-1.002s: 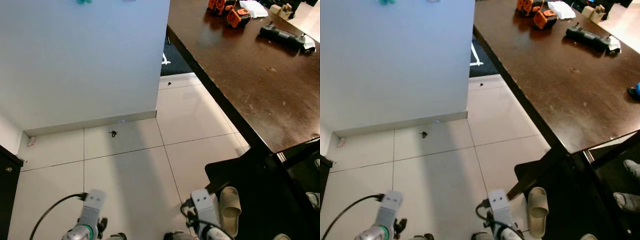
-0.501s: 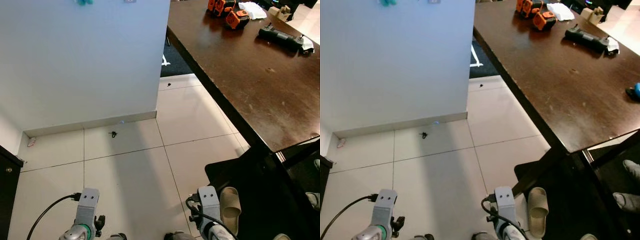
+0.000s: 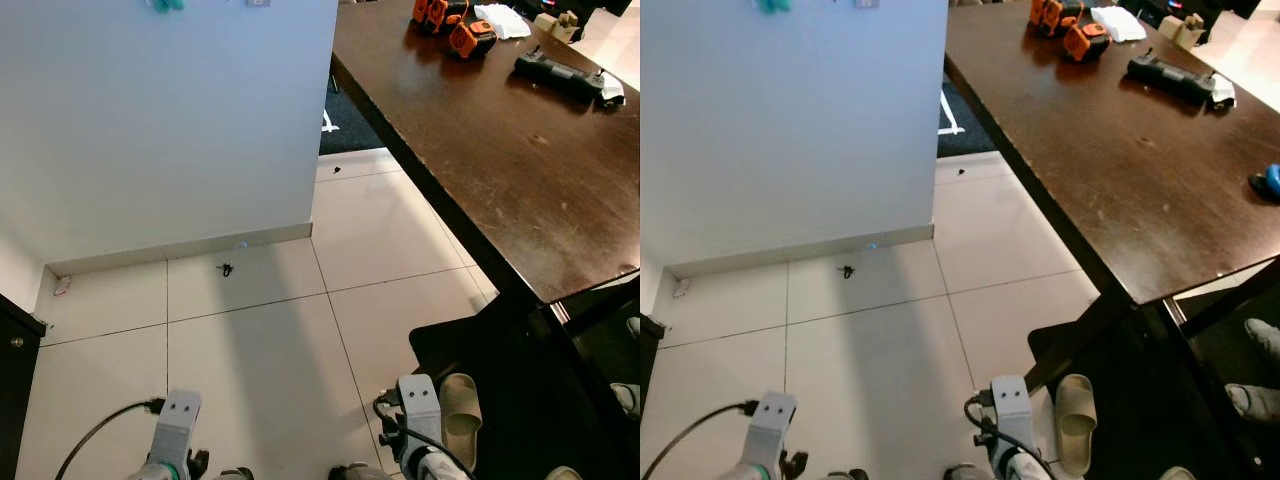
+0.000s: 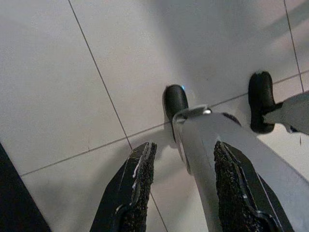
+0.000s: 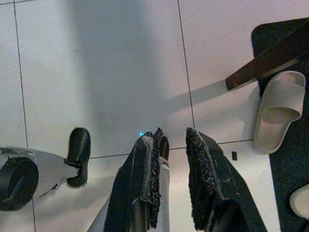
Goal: Hang keys on a hook
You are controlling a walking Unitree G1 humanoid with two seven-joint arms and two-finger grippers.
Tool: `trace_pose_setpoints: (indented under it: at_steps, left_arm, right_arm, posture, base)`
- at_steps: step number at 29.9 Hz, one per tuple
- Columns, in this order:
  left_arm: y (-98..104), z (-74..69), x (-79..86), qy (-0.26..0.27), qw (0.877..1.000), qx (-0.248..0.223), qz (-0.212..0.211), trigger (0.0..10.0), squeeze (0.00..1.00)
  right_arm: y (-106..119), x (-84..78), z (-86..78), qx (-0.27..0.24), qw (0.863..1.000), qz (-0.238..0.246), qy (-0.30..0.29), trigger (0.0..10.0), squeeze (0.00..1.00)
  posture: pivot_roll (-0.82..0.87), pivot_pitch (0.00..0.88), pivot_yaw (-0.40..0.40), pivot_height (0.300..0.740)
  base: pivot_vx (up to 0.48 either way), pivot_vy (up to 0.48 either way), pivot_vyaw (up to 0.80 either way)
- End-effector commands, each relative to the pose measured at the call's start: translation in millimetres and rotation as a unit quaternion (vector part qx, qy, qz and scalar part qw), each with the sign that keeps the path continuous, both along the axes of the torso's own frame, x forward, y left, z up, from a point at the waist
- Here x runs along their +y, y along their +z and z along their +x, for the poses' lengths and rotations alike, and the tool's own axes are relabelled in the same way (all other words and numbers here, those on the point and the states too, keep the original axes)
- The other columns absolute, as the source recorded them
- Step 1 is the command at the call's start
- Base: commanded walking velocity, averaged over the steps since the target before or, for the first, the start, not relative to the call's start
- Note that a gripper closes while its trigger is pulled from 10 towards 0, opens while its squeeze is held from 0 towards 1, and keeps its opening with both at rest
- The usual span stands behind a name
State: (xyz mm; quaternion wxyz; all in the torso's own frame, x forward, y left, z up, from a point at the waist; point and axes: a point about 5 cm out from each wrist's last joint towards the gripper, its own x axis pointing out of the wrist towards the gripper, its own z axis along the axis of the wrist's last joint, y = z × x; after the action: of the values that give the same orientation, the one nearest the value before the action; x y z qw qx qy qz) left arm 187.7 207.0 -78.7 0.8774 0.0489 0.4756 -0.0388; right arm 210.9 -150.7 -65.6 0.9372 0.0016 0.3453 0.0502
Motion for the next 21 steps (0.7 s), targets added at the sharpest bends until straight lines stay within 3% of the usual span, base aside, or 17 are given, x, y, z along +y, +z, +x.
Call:
trace_pose_setpoints:
  at_steps: [1,21]
  left_arm:
    - [-7.4,-15.0,-0.5,-0.013,0.999,0.034,-0.003,10.0,0.00]
    - [-7.1,-14.2,-2.0,-0.021,0.999,0.034,-0.007,10.0,0.00]
  right_arm:
    - [-5.5,-1.0,-8.7,0.019,1.000,-0.003,0.003,10.0,0.00]
    - [-4.8,0.8,-7.6,0.016,1.000,-0.008,0.014,10.0,0.00]
  posture:
    - [-0.06,0.076,0.019,0.740]
    - [-0.07,0.080,0.022,0.740]
  base:
    - [0.000,0.000,0.00]
    - [0.000,0.000,0.00]
